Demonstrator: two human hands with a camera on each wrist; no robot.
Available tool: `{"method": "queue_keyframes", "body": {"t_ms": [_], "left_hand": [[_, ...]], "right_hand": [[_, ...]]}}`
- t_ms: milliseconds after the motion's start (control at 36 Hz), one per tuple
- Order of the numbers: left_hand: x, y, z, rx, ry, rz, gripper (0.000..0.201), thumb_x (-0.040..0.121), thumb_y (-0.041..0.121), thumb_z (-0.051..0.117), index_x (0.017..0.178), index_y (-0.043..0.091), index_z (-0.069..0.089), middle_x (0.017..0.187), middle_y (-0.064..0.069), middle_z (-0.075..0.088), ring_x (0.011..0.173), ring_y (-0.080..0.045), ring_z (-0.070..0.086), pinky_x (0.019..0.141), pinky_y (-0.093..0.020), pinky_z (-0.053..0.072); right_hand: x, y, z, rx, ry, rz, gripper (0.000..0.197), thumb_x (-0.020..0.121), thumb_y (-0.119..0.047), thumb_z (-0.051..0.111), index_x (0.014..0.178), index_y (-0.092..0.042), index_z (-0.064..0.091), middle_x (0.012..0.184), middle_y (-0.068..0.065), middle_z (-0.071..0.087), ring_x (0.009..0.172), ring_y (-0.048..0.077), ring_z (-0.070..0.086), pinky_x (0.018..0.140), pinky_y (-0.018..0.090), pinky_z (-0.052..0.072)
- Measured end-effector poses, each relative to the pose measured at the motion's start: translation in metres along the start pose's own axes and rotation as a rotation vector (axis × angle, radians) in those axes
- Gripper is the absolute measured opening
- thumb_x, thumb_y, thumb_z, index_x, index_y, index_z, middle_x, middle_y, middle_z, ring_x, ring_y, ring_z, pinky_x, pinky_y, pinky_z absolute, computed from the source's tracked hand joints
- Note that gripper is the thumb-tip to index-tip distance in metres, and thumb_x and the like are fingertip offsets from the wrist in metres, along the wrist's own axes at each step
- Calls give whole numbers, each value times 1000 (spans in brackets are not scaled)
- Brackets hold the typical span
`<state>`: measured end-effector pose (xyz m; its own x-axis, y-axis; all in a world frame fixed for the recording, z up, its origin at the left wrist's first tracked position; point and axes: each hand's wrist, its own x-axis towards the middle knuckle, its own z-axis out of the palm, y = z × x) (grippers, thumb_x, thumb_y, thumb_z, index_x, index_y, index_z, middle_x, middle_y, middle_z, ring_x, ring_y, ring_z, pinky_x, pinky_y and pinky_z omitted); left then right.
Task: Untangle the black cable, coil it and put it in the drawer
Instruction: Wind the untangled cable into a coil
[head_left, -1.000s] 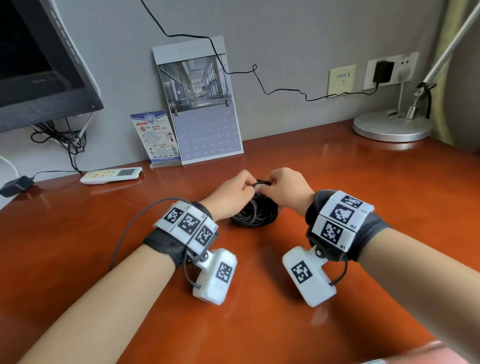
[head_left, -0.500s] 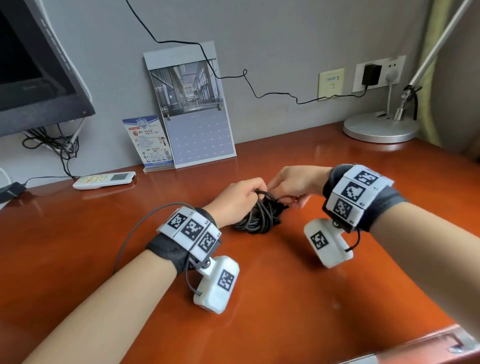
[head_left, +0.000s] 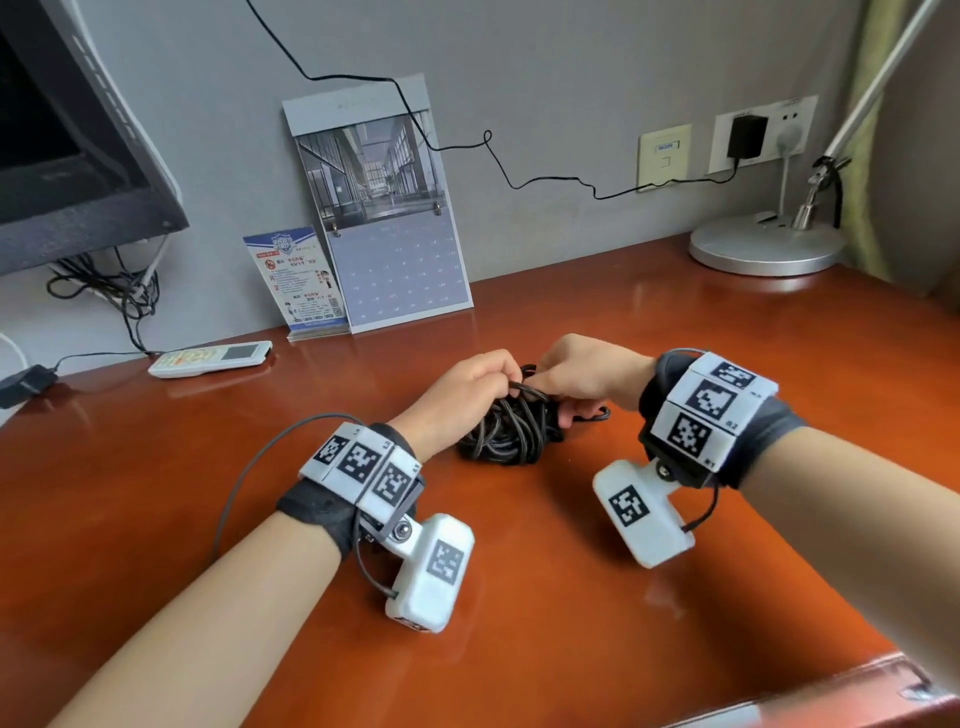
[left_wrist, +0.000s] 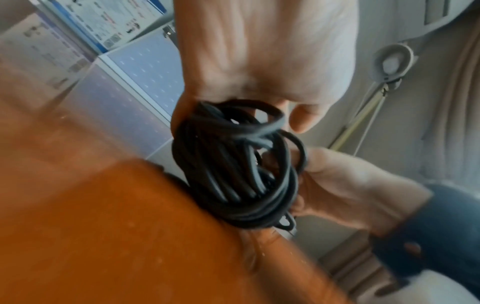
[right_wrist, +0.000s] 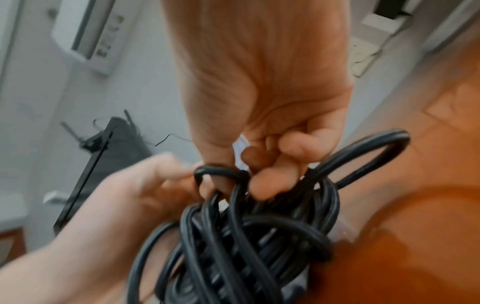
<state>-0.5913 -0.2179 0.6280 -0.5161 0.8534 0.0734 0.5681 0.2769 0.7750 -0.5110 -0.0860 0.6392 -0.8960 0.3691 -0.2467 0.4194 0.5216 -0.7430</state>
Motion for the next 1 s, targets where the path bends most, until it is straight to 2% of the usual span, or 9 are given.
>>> {"method": "queue_keyframes", "body": {"t_ms": [56,111,250,333,472,583,750,861,1000], "left_hand": [[1,6,5,-19,40,-18,20,85,23,43,66,17,42,69,1,42,68,-11,38,66,-30,28],[3,6,10,-8,122,-56,29,90,26,46,63,16,38,62,2,36,62,-13,35,63,-33,25],[6,2,17,20,138,-126,42,86,20,49,52,18,26,45,7,23,46,-11,23,52,-30,19],[6,7,18,142,172,-125,47,83,16,53,46,15,23,37,7,20,38,-12,21,38,-21,19],[10,5,20,208,175,-110,47,76,14,57,42,16,25,35,8,20,38,-11,19,38,-20,17],[10,1,18,251,165,-91,46,74,12,57,42,16,23,38,6,19,42,-12,17,39,-22,18],[14,3,20,292,151,-103,45,72,12,55,40,18,24,35,9,18,45,-16,19,49,-28,25],[18,5,16,239,131,-189,47,75,13,58,41,18,26,33,9,19,40,-13,20,46,-26,21],[23,4,18,-43,282,-273,39,77,19,62,46,19,40,40,10,34,50,-15,35,53,-27,26]], "right_hand": [[-2,-5,0,-125,59,-17,19,87,-21,57,78,-5,58,45,1,58,36,9,53,39,19,40],[-1,-9,1,-228,241,-77,19,81,-17,56,93,-4,62,72,9,65,57,19,60,53,25,47],[5,-4,-2,-322,439,-174,49,76,-18,61,125,-24,57,118,5,61,105,24,59,81,26,44],[7,-3,-5,-298,310,-107,43,76,-18,60,118,-28,66,113,1,67,93,19,64,75,22,50],[9,-1,-5,-180,331,-74,23,76,-9,58,90,-13,76,71,9,70,57,18,66,60,29,59],[19,8,-3,-26,442,-42,21,77,-3,55,86,-4,74,83,13,69,65,26,67,64,37,60],[25,12,-6,21,453,65,25,82,-1,50,91,-8,73,68,5,61,60,21,58,57,28,55],[21,9,-3,-81,400,16,25,87,-5,48,99,-11,69,103,11,66,80,24,60,68,29,54],[12,5,2,-70,235,-47,25,92,-13,44,116,-12,53,98,6,52,65,23,59,43,27,54]]}}
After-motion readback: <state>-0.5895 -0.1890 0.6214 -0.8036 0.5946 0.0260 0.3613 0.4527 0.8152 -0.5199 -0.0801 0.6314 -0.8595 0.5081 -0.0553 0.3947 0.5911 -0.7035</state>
